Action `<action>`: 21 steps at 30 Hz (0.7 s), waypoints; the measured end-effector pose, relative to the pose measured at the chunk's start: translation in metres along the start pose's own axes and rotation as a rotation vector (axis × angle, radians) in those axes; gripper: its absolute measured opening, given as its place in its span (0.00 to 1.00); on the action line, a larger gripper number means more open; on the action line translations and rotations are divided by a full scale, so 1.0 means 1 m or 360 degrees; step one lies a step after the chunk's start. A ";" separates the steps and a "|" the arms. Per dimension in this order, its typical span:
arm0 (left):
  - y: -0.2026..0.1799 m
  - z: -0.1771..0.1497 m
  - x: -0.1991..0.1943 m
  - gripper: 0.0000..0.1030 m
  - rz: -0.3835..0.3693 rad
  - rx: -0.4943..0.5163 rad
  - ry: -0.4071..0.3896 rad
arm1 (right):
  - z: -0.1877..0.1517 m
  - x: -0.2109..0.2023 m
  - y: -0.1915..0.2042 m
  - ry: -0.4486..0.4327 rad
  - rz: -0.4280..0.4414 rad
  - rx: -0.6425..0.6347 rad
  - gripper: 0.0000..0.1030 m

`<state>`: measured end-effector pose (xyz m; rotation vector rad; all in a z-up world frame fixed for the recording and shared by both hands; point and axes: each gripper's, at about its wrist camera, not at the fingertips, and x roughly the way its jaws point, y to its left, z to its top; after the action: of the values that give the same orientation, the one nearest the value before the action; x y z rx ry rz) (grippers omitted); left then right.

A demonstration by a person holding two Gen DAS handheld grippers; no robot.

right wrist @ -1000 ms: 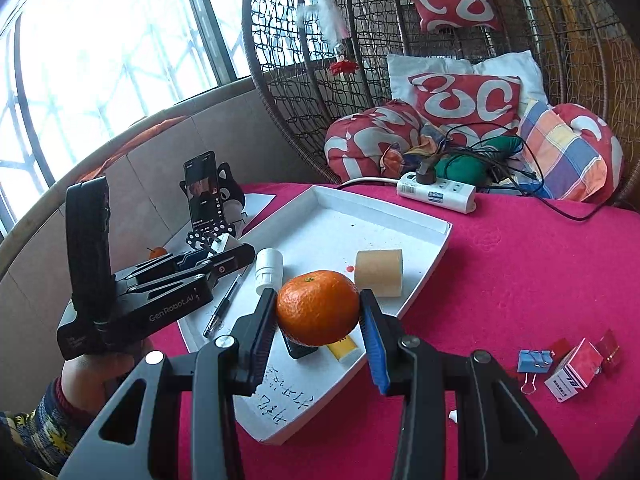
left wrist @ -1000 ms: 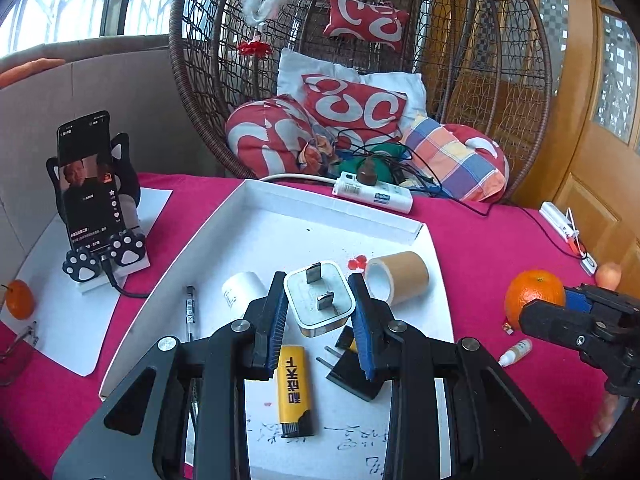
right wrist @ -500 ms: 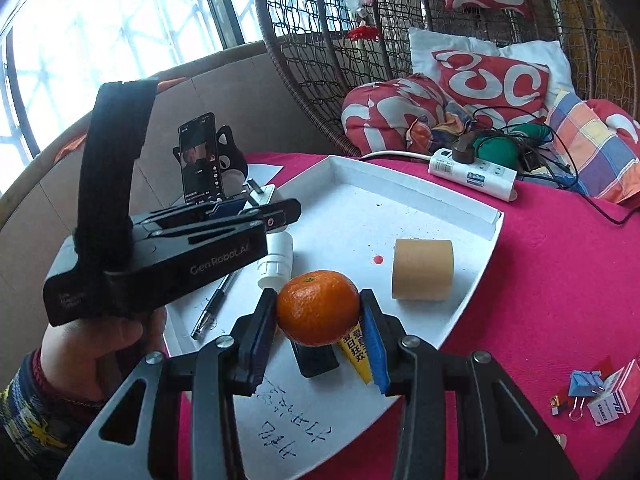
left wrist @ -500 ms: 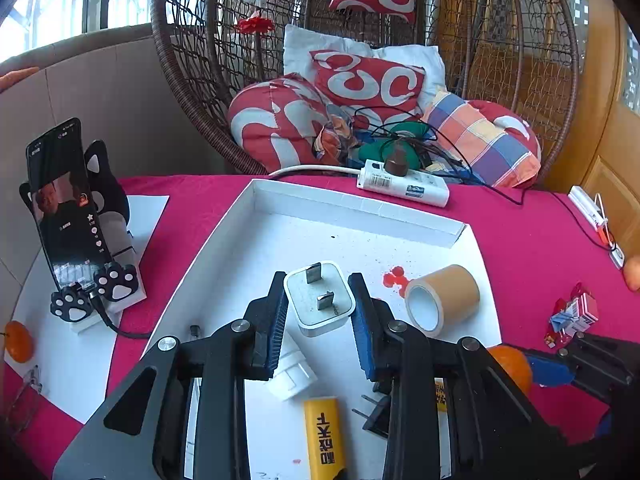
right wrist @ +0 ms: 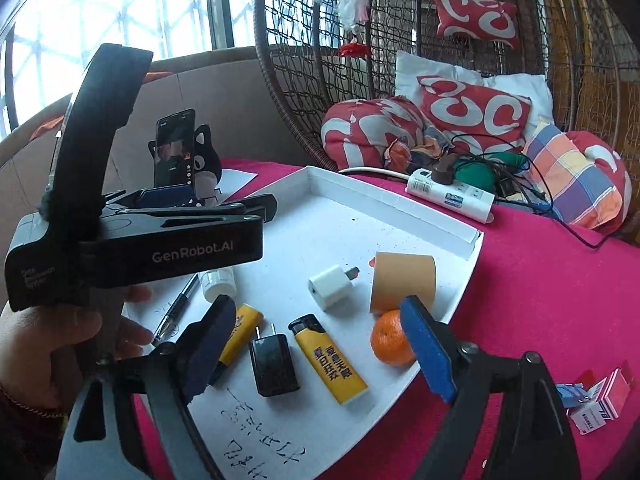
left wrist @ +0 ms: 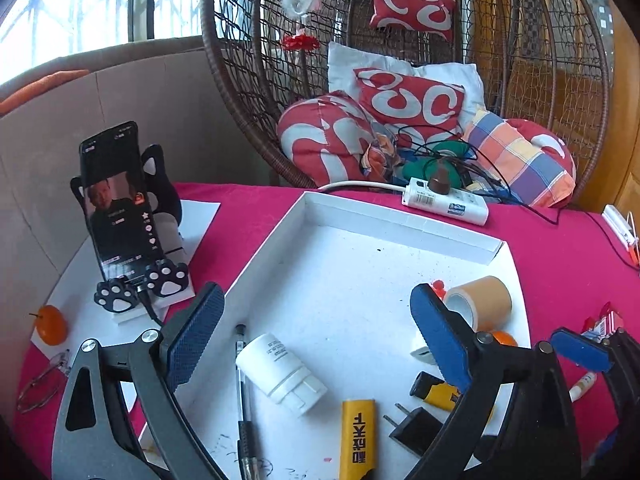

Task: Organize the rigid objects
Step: 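Open the left gripper over the tray while the right gripper releases the orange there, then grasp the amber dropper bottle with the left gripper while the right gripper grasps the red box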

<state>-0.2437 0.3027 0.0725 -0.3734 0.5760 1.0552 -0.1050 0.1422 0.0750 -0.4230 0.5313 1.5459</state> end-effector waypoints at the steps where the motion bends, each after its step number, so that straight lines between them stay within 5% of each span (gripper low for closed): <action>1: 0.000 -0.002 -0.005 0.92 0.0014 -0.0002 -0.0015 | -0.001 -0.004 0.001 -0.0015 -0.0007 -0.0013 0.97; 10: -0.011 -0.016 -0.047 0.92 -0.0110 -0.0016 -0.0078 | -0.011 -0.050 -0.013 -0.0129 -0.0029 0.0038 1.00; 18: -0.054 -0.018 -0.080 0.92 -0.0264 0.0121 -0.0115 | -0.011 -0.149 -0.057 -0.0643 -0.0280 0.0272 1.00; 21: -0.079 -0.023 -0.084 0.92 -0.0247 0.0218 -0.0084 | -0.015 -0.164 -0.086 -0.0601 -0.0327 0.0510 1.00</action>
<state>-0.2103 0.1955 0.1070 -0.2647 0.5599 0.8692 -0.0122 -0.0002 0.1494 0.0614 0.4150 1.2738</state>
